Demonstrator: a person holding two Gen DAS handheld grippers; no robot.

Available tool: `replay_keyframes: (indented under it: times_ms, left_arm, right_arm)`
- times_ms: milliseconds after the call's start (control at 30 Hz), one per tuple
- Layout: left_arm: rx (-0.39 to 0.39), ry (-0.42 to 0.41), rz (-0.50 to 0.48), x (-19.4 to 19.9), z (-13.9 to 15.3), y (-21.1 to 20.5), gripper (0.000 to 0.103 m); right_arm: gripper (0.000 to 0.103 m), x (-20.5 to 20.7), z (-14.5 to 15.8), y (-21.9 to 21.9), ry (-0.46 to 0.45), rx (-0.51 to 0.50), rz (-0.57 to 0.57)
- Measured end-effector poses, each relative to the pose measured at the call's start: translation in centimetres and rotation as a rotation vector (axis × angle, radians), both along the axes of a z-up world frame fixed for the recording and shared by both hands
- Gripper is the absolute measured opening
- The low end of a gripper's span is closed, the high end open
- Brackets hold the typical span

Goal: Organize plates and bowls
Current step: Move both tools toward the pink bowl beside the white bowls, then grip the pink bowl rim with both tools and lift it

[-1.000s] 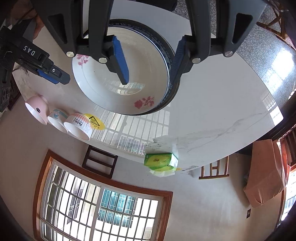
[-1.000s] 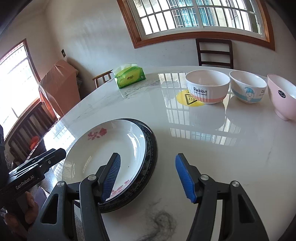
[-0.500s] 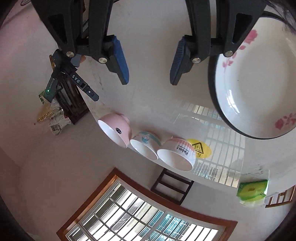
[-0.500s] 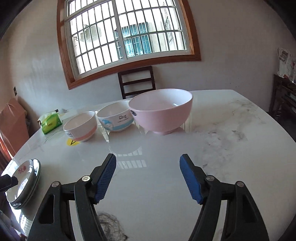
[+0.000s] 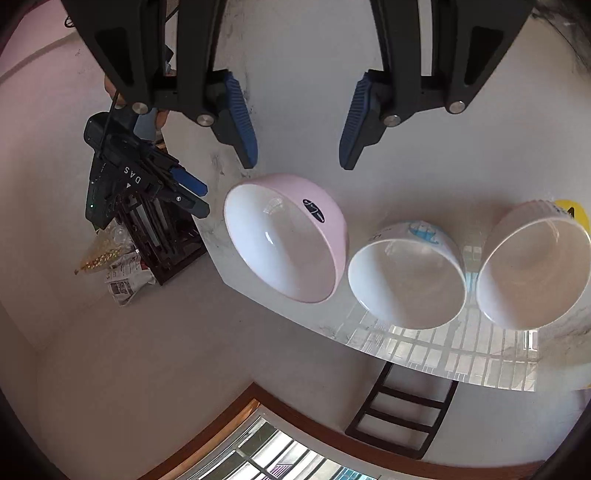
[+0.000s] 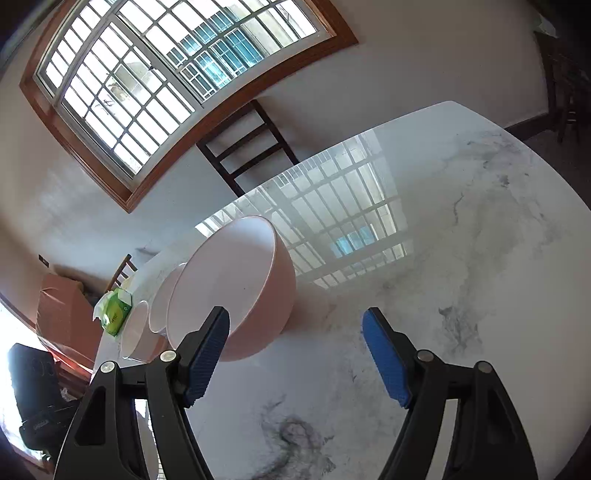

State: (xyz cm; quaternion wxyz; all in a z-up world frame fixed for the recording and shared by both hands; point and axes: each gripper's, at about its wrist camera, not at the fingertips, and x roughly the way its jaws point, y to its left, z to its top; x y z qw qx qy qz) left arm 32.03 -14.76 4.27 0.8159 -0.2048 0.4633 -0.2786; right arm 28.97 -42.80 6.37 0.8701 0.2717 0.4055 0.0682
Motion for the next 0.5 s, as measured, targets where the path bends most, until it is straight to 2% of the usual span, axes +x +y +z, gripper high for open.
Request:
replay_keyframes:
  times_ms: [67,167,267,333,400,433,467,500]
  left_arm:
    - [-0.004,0.017,0.0,1.5,-0.3,-1.3,0.047]
    - [0.032,0.042,0.014,3.3,-0.8,-2.6,0.047]
    - [0.038,0.039,0.031,4.6,-1.1,-3.3,0.047]
    - [0.058,0.032,0.025,5.2,-1.1,-4.2,0.047]
    - [0.077,0.034,0.03,5.3,-1.4,-4.8,0.045]
    - [0.094,0.045,0.036,5.6,-1.8,-5.1,0.044]
    - [0.107,0.053,0.051,5.7,-2.1,-5.3,0.034]
    - [0.116,0.056,0.06,5.9,-2.5,-5.4,0.031]
  right_arm:
    - [0.07,2.1,-0.1,-0.2,0.03,-0.012,0.008]
    - [0.061,4.8,-0.7,-0.8,0.085,0.029,0.025]
    - [0.058,6.5,-1.3,-0.6,0.12,0.056,0.052]
    - [0.058,7.4,-1.2,-0.2,0.125,0.03,0.063]
    - [0.048,8.2,-1.3,0.4,0.149,-0.021,0.066]
    - [0.035,8.5,-1.6,0.7,0.163,-0.033,0.071]
    - [0.024,8.9,-1.8,0.9,0.17,-0.02,0.082]
    - [0.015,9.2,-2.0,1.1,0.18,-0.01,0.09]
